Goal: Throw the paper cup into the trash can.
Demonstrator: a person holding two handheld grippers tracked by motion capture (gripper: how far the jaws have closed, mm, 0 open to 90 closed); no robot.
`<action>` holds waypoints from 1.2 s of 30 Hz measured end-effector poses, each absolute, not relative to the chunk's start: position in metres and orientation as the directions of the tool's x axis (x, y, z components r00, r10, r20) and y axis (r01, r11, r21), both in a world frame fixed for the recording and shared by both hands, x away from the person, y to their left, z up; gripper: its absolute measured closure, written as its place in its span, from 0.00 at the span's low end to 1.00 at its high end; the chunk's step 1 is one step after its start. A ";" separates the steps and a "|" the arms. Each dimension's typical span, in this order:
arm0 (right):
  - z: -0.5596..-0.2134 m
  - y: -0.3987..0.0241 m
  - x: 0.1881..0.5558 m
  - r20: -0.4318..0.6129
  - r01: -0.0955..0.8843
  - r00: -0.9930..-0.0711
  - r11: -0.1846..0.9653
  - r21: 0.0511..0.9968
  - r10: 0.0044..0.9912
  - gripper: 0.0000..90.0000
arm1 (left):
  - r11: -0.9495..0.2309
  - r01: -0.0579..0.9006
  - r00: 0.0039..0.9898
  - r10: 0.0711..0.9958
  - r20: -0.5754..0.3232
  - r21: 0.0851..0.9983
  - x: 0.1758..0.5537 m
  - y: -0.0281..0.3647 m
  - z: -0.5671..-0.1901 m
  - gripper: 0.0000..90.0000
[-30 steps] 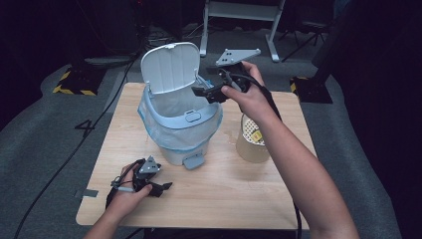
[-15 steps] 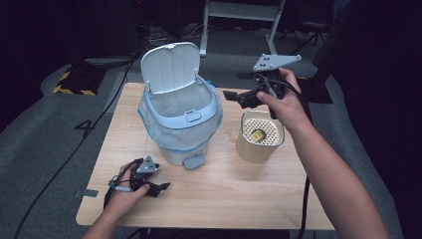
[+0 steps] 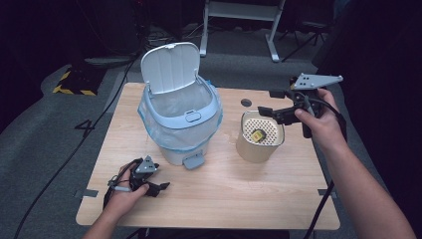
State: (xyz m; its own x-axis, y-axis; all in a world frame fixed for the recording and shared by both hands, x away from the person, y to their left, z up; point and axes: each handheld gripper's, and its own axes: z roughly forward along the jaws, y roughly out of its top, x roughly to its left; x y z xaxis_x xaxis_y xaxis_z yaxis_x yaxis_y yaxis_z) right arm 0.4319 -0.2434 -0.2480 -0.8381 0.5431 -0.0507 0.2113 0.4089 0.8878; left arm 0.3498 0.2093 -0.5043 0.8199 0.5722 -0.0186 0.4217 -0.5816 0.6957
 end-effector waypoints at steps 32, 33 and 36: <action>-0.362 -0.331 0.359 0.044 0.401 -0.750 0.400 0.824 0.660 0.29 | -0.563 0.448 0.794 0.607 -0.020 0.694 0.347 0.206 -0.504 0.20; -0.366 -0.333 0.358 0.044 0.406 -0.746 0.402 0.821 0.664 0.29 | -0.563 0.450 0.792 0.610 -0.020 0.694 0.347 0.206 -0.504 0.20; -0.380 -0.336 0.355 0.046 0.421 -0.736 0.403 0.813 0.675 0.29 | -0.561 0.452 0.790 0.613 -0.020 0.693 0.347 0.206 -0.504 0.20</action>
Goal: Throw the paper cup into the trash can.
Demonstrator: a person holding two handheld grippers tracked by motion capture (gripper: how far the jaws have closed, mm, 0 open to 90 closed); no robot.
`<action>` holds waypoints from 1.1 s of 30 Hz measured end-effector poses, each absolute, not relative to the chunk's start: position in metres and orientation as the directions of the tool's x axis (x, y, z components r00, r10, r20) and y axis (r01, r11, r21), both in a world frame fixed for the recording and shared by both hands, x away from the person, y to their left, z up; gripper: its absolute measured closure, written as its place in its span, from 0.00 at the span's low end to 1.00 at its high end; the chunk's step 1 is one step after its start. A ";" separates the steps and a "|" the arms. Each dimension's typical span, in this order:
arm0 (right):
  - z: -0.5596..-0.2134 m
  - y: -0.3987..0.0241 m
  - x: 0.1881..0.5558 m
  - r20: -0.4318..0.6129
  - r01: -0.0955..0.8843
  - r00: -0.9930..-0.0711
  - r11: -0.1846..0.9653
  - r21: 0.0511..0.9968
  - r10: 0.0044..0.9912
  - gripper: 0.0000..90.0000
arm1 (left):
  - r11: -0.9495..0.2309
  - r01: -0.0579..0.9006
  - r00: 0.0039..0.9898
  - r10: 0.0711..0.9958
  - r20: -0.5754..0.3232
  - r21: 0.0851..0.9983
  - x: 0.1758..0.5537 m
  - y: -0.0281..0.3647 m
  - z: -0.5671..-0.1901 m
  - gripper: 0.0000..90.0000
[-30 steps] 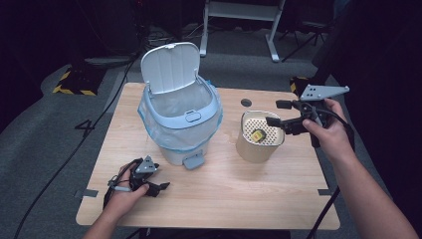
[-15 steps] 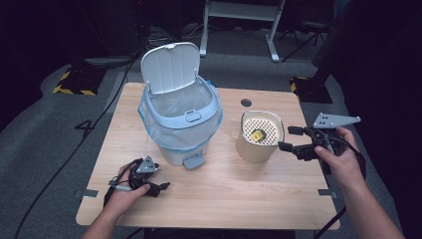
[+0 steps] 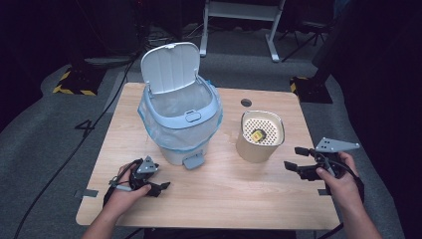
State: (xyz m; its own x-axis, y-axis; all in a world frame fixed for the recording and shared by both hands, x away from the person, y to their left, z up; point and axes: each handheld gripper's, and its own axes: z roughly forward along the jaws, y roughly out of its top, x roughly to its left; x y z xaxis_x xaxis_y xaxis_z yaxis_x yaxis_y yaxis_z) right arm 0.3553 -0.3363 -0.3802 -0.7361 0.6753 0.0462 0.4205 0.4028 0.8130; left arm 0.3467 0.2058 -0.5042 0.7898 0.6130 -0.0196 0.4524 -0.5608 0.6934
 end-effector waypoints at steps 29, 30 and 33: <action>-0.501 -0.350 0.350 0.056 0.509 -0.702 0.445 0.737 0.710 0.23 | -0.542 0.473 0.762 0.648 -0.013 0.694 0.342 0.203 -0.504 0.21; -0.504 -0.349 0.349 0.027 0.486 -0.705 0.454 0.747 0.709 0.22 | -0.540 0.475 0.761 0.649 -0.016 0.695 0.342 0.203 -0.504 0.22; -0.504 -0.347 0.348 -0.001 0.472 -0.709 0.476 0.742 0.705 0.21 | -0.535 0.479 0.756 0.654 -0.018 0.696 0.342 0.203 -0.504 0.23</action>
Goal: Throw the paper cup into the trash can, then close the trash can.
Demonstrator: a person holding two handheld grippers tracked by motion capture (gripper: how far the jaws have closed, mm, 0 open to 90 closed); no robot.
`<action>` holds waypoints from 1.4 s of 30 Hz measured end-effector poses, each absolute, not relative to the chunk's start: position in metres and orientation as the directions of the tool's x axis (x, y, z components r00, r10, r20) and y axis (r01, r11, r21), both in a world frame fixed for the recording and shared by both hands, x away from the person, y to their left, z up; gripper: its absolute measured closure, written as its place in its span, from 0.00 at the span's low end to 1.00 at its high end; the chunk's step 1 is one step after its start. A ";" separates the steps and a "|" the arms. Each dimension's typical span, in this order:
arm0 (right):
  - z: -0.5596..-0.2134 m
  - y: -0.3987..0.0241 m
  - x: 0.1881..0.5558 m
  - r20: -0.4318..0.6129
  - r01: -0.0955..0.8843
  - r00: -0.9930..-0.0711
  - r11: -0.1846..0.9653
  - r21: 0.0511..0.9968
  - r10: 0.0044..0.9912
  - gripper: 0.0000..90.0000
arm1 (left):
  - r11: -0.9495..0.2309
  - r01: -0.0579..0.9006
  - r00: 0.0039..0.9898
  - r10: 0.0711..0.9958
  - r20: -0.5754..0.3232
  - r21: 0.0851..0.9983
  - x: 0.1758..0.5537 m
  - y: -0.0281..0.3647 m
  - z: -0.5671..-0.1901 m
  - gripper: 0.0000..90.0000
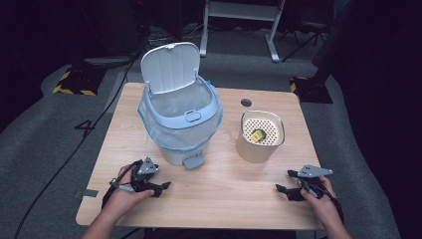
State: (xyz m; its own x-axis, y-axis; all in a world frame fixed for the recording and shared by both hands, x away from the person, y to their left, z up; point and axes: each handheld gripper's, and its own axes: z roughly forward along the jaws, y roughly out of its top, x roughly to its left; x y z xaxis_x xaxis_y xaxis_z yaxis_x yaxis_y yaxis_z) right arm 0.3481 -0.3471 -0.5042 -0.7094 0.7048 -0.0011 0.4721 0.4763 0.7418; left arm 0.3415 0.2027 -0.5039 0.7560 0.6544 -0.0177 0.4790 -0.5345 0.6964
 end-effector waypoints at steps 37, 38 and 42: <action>-0.505 -0.344 0.347 -0.010 0.502 -0.671 0.464 0.730 0.742 0.12 | -0.456 0.413 0.810 0.579 -0.090 0.788 0.331 0.232 -0.414 0.38; -0.505 -0.344 0.347 -0.009 0.502 -0.671 0.464 0.730 0.741 0.12 | -0.454 0.411 0.816 0.570 -0.097 0.791 0.332 0.234 -0.407 0.39; -0.505 -0.344 0.347 -0.010 0.502 -0.671 0.464 0.730 0.741 0.12 | -0.430 0.399 0.823 0.557 -0.110 0.810 0.336 0.241 -0.389 0.40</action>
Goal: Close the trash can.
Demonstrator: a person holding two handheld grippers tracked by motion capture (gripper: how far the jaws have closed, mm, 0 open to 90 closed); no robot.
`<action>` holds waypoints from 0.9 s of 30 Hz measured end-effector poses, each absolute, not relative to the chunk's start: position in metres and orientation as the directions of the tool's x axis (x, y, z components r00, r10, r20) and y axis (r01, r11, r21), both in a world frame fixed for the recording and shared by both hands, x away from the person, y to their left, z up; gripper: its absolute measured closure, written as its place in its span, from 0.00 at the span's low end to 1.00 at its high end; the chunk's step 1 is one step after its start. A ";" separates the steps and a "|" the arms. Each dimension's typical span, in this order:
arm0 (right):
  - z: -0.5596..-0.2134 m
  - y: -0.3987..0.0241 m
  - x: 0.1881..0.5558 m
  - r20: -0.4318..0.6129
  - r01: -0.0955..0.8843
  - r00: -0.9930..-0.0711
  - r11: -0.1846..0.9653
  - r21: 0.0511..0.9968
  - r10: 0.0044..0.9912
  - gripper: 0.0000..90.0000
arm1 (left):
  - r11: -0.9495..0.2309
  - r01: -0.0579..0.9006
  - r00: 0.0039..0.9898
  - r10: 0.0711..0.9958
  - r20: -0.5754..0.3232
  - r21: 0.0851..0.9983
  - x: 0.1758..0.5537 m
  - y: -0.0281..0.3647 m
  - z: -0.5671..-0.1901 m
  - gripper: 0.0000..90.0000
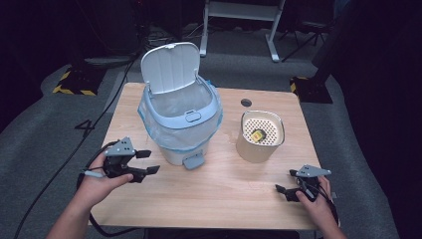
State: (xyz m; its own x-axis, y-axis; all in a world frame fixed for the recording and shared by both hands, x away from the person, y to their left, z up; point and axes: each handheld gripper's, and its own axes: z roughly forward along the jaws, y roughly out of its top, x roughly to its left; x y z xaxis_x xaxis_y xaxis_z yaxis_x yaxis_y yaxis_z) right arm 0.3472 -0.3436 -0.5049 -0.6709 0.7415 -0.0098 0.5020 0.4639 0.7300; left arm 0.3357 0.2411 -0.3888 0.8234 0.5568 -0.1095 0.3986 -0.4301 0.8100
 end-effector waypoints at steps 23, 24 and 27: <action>-0.505 -0.345 0.348 -0.007 0.499 -0.677 0.466 0.731 0.736 0.13 | -0.269 0.295 0.852 0.509 -0.125 0.917 0.370 0.261 -0.306 0.41; -0.505 -0.345 0.348 -0.007 0.499 -0.677 0.466 0.731 0.736 0.13 | -0.269 0.295 0.852 0.509 -0.125 0.917 0.370 0.261 -0.306 0.41; -0.505 -0.345 0.348 -0.007 0.499 -0.677 0.466 0.731 0.736 0.13 | -0.263 0.276 0.848 0.520 -0.105 0.924 0.375 0.261 -0.293 0.41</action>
State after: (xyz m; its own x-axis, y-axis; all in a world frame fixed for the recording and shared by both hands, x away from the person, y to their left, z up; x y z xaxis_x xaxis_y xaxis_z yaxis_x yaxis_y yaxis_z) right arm 0.3476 -0.3445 -0.5049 -0.6773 0.7357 -0.0066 0.4988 0.4658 0.7309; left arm 0.3752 0.2614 -0.2932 0.8478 0.5197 -0.1055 0.2762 -0.2630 0.9244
